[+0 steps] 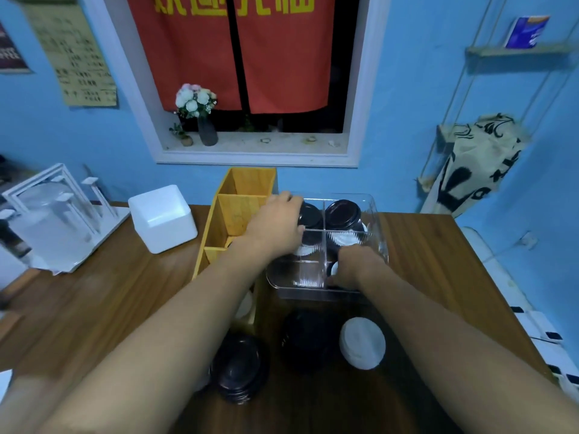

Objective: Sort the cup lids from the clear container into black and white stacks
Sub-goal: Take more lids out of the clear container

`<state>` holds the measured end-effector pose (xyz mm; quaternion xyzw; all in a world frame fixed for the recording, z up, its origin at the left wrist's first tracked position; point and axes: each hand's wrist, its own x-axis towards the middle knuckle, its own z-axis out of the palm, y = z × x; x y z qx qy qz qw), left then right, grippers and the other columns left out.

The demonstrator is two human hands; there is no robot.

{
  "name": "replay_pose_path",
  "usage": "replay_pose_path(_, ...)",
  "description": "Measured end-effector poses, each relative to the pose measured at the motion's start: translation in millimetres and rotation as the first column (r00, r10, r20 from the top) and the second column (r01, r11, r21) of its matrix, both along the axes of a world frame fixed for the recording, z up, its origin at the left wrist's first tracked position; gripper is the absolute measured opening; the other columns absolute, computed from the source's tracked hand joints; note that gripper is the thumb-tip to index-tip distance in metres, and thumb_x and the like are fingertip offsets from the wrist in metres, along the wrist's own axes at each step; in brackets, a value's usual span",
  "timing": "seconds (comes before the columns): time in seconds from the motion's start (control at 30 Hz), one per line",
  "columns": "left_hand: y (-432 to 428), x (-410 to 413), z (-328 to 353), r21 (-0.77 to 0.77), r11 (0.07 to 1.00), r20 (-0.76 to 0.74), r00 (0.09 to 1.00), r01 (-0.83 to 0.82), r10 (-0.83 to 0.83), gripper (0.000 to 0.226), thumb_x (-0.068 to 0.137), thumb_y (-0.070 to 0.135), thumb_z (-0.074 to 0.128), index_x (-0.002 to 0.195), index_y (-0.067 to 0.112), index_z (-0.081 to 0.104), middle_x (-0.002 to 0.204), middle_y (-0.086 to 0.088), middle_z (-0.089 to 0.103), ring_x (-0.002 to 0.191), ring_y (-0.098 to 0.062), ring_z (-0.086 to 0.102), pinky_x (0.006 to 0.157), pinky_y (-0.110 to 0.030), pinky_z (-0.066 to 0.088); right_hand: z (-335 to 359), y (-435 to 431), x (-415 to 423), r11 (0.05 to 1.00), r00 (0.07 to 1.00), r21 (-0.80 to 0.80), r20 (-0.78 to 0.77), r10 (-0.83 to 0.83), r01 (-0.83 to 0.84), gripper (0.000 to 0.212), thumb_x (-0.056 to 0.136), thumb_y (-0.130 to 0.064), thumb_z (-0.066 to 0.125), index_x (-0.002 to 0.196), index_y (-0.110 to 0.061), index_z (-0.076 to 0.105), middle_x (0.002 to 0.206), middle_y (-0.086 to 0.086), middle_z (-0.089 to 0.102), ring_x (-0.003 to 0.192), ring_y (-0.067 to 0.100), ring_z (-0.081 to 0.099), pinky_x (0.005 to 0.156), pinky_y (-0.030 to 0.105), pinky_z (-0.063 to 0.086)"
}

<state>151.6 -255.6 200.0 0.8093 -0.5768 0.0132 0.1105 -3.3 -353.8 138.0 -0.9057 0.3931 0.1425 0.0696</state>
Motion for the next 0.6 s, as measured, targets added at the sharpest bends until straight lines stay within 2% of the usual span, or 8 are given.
replay_pose_path(0.13,-43.7,25.6,8.8,0.125,0.992,0.076,0.997,0.024,-0.033,0.064,0.095,0.036,0.07,0.148,0.012,0.043,0.145,-0.013,0.049,0.132,-0.034,0.048,0.11,-0.043,0.043,-14.6,-7.0,4.7,0.999,0.998,-0.005,-0.039,0.042,-0.042,0.035,0.092,-0.03,0.053,0.12,-0.009,0.056,0.116,0.013,0.066,0.103,0.031,0.064,0.087,0.043,0.056)
replay_pose_path(0.3,-79.9,38.4,6.8,0.388,0.92,0.116,0.988,0.053,-0.105,0.079,0.084,0.051,0.08,0.145,0.013,0.046,0.139,-0.012,0.052,0.125,-0.035,0.054,0.102,-0.044,0.048,-18.1,-11.0,5.6,0.997,0.997,-0.049,-0.053,0.062,-0.065,0.053,0.091,-0.029,0.054,0.138,-0.009,0.04,0.121,0.017,0.063,0.108,0.035,0.062,0.087,0.045,0.054)
replay_pose_path(0.4,-94.4,42.3,8.1,0.459,0.888,0.102,0.991,0.032,-0.088,0.08,0.083,0.057,0.078,0.144,0.013,0.048,0.14,-0.011,0.055,0.125,-0.034,0.054,0.099,-0.043,0.048,-24.0,-12.0,4.8,0.997,0.998,-0.065,-0.027,0.05,-0.052,0.056,0.089,-0.034,0.06,0.137,-0.01,0.042,0.12,0.017,0.063,0.108,0.035,0.062,0.085,0.042,0.055)
replay_pose_path(0.5,-104.5,46.6,9.8,0.482,0.876,0.019,1.0,0.011,-0.023,0.081,0.088,0.063,0.07,0.148,0.014,0.046,0.147,-0.011,0.052,0.13,-0.034,0.051,0.101,-0.043,0.045,-25.2,-14.0,2.6,0.999,0.999,-0.037,0.03,0.031,-0.03,0.067,0.08,-0.042,0.073,0.133,-0.013,0.044,0.12,0.013,0.064,0.107,0.033,0.063,0.081,0.04,0.053)
replay_pose_path(0.6,-109.2,44.1,6.8,0.535,0.845,0.068,0.997,-0.011,-0.031,0.081,0.082,0.066,0.074,0.138,0.012,0.052,0.135,-0.01,0.059,0.113,-0.032,0.056,0.086,-0.04,0.046,-25.6,-15.4,2.8,0.999,0.998,0.052,0.064,-0.001,-0.002,0.07,0.078,-0.043,0.076,0.133,-0.014,0.044,0.125,0.015,0.057,0.11,0.033,0.06,0.083,0.04,0.053)
